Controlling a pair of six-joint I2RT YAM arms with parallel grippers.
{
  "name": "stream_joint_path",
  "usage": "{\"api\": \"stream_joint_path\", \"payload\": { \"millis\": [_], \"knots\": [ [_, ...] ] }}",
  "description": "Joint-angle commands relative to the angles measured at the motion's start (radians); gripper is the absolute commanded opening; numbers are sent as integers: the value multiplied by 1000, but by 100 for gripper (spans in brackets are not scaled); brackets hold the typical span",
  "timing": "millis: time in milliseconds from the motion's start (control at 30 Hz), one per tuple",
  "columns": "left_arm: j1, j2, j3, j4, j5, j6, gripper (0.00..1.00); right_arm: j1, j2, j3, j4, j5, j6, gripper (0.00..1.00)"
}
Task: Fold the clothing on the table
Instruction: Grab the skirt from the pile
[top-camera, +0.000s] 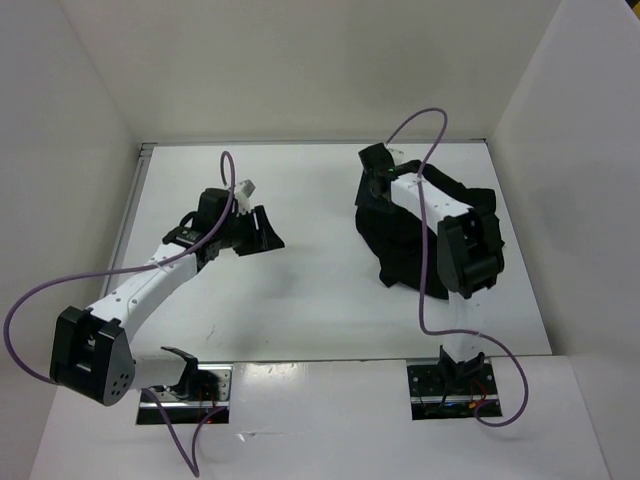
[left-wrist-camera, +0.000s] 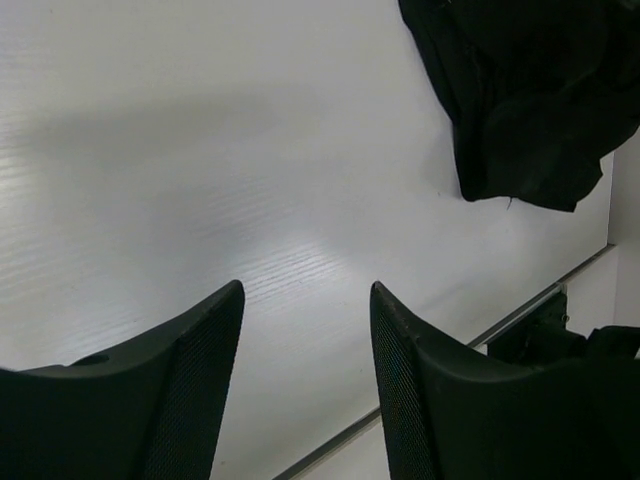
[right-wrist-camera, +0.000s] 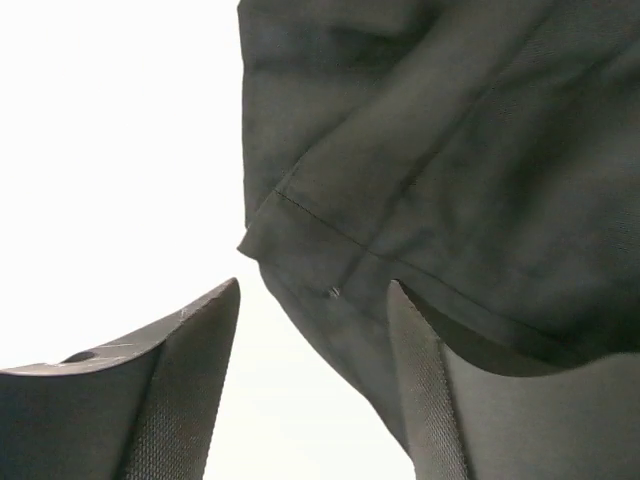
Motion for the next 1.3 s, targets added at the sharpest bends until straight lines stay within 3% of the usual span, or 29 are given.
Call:
{"api": "stream_joint_path", "payload": {
  "millis": [0,133,367,567,667,700,867,1133,1267],
  "knots": [
    [-11,-10,7,8,34,23,61,-16,100,41,13,-77,78,64],
    [-20,-51,-34,8,34,12,62,-27,110,41,1,-59,133,55],
    [-20,-71,-56,8,34,-6,62,-27,86,23,-13,-5,151,55],
    [-20,-71,-45,-12,34,15,62,-36,158,10,15,-5,173,53],
    [-20,-71,-36,-23,25,26,63,-36,207,10,27,-5,173,44],
    [-20,-71,-36,-23,14,26,63,-36,216,19,27,-5,173,31],
    [-20,-91,-36,-32,2,44,63,-36,229,19,36,-5,173,0],
    [-20,-91,-36,-32,2,54,63,77,-52,29,-16,15,96,0],
    [-20,-102,-46,-32,-10,43,63,169,-124,85,-109,-66,44,0]
  ]
}}
